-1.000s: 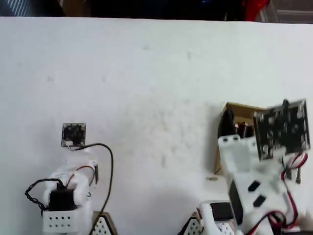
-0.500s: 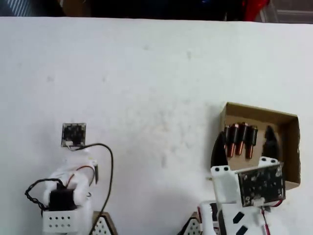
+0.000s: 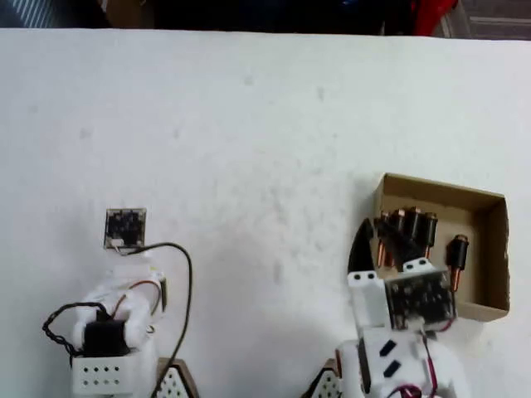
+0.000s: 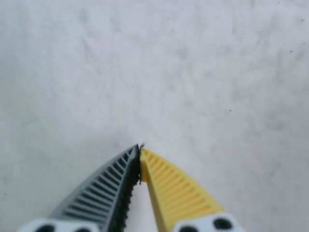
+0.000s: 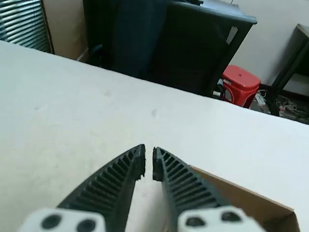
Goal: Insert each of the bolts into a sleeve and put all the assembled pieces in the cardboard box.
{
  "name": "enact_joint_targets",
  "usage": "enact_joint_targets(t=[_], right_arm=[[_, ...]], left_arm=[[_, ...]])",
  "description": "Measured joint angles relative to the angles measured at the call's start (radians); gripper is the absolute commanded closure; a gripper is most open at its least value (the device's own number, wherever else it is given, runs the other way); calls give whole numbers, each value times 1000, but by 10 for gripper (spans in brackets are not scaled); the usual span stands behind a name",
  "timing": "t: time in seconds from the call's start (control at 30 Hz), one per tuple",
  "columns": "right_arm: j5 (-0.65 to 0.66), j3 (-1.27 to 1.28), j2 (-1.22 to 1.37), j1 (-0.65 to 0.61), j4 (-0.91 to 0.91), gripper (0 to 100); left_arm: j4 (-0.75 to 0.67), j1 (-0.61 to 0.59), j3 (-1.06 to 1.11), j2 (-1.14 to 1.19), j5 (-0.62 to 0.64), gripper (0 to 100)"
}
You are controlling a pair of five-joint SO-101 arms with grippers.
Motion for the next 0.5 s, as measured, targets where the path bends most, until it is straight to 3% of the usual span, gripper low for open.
enact_joint_targets(t=[0.5], right_arm=[[-8, 71, -5, 2, 0, 982]], left_arm=[[0, 0, 0, 0, -17, 976]])
